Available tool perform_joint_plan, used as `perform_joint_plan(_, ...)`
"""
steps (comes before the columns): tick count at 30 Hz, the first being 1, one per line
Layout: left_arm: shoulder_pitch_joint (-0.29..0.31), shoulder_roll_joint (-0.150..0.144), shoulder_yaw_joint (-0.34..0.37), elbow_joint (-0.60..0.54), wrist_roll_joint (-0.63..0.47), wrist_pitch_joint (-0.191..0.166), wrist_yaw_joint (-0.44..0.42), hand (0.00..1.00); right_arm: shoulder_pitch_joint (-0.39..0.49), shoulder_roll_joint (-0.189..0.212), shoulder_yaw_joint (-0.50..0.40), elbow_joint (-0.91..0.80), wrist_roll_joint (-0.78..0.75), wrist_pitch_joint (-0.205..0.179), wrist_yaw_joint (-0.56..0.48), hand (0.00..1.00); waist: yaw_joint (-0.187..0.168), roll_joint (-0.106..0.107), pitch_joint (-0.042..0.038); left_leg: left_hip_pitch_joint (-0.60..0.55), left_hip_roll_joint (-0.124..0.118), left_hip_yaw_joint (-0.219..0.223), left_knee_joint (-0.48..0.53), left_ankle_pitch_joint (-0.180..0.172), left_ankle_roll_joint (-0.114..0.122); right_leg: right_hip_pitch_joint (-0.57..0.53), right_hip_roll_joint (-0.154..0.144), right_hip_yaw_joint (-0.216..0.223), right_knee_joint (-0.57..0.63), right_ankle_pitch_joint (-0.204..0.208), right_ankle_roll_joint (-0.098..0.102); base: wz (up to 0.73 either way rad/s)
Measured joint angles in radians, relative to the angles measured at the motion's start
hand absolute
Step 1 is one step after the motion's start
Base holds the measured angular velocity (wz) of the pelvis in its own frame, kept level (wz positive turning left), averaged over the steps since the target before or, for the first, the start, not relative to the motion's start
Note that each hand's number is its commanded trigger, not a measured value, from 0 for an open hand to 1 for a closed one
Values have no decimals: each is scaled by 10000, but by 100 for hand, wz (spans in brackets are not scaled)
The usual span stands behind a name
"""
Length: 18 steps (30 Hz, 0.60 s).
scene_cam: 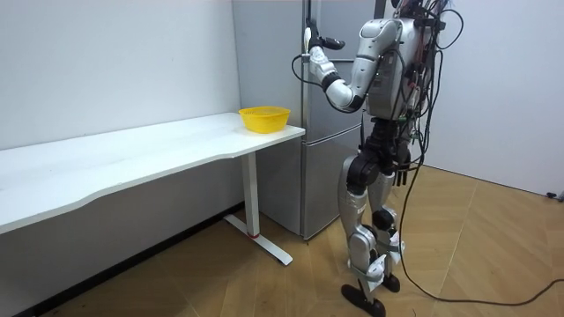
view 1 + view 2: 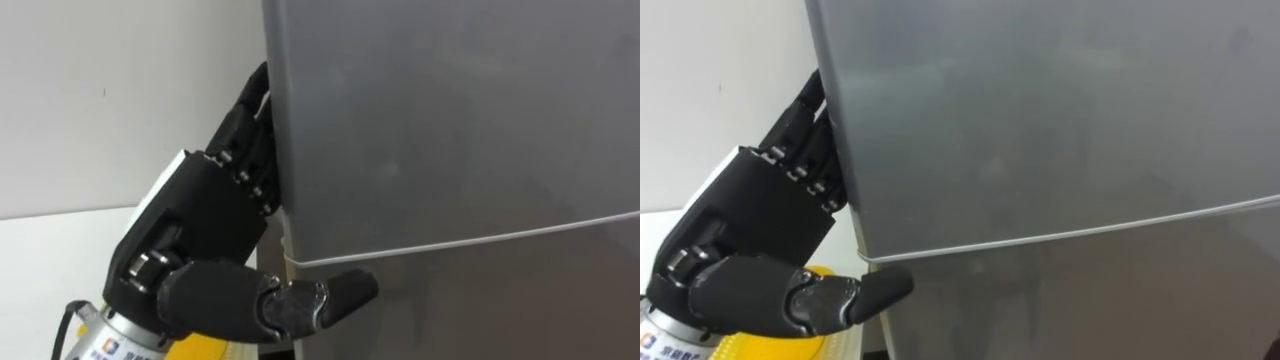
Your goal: Retrieve from the upper fridge
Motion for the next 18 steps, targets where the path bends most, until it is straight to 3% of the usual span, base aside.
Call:
perform_joint_plan(6, 1, 0, -12, -1, -258, 58, -126, 0, 7, -61, 12, -10, -2, 18, 15, 0, -10, 163, -46, -10, -2, -1, -1, 0, 0, 18, -15, 3, -15, 26, 19, 2)
perform_joint_plan(13, -1, -1, -10, -1, -260, 79, -369, 0, -39, -63, 357, -154, -5, 140, 48, 0, -8, 202, -38, -29, -3, 19, 0, 0, 0, 15, -25, 17, -14, 28, 22, 3)
perform_joint_plan(18, -1, 200, 20, -1, -1361, 297, -416, 0, -119, -91, 393, -72, -31, 180, 212, 0, 12, 216, -49, -112, -3, 54, 32, 0, 0, -96, -33, 8, -4, 30, 26, 3)
